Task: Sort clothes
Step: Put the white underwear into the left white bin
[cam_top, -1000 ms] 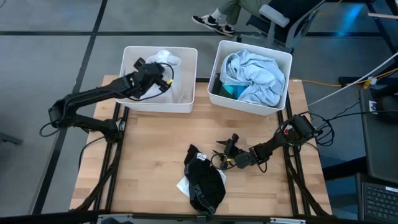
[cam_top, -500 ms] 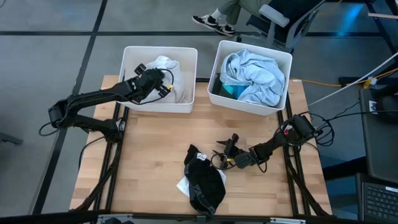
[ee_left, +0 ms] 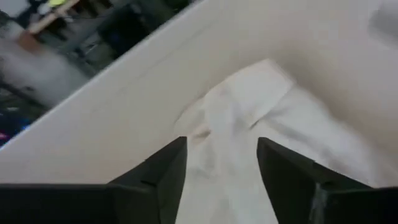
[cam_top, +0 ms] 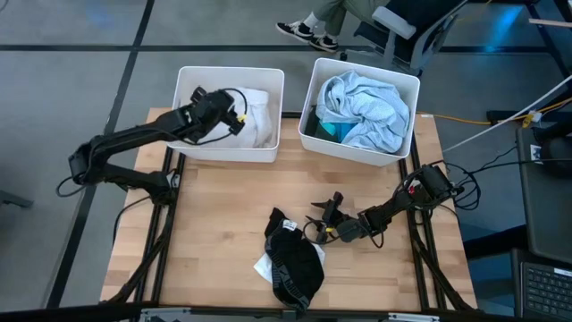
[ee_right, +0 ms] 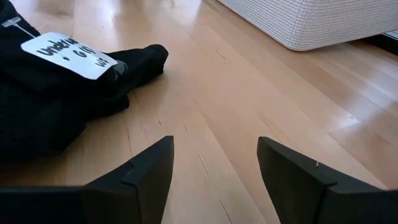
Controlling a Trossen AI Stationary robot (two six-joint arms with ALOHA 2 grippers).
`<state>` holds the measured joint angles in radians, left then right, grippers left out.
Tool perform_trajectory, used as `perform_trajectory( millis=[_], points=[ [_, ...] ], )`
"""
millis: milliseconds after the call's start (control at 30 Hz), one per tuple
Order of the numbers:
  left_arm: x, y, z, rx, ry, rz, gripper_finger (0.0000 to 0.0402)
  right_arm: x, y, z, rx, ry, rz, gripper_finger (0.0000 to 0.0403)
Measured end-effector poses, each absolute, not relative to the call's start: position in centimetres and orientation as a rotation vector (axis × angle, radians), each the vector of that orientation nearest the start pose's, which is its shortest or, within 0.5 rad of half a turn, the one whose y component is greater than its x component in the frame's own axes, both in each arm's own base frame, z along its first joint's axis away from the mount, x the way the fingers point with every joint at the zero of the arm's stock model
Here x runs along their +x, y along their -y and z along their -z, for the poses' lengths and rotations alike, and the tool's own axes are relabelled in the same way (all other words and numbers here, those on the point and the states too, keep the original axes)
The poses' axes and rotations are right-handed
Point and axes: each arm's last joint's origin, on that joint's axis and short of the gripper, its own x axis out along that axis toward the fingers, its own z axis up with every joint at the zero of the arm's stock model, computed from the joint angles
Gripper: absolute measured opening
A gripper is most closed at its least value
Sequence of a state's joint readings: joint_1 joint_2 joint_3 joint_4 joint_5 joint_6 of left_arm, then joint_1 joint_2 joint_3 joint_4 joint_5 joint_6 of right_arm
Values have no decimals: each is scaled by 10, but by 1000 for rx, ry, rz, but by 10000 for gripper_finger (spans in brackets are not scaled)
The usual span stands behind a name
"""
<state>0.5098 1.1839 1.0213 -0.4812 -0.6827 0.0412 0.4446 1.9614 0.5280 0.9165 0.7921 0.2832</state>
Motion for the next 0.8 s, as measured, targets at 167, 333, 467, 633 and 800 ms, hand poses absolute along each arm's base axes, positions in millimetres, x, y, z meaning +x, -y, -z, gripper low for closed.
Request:
perform_trajectory(
  millis=[167,333,467,633,800],
  points=[
    [214,-114,-352,9,-607,-971,203,271,-106,-70,-25,-370,395,232],
    [231,-73,-375,8,-506,-760,201,271,-106,-70,-25,-370,395,232],
    [243,-36,-372,20,-492,-570,201,271,-106,-70,-26,-371,395,232],
    [255,7,-350,-5,-527,-424,202,271,-106,-69,-26,-371,395,232],
    [271,41,-315,-36,-612,-345,201,271,-106,-70,-25,-370,395,232]
  ],
)
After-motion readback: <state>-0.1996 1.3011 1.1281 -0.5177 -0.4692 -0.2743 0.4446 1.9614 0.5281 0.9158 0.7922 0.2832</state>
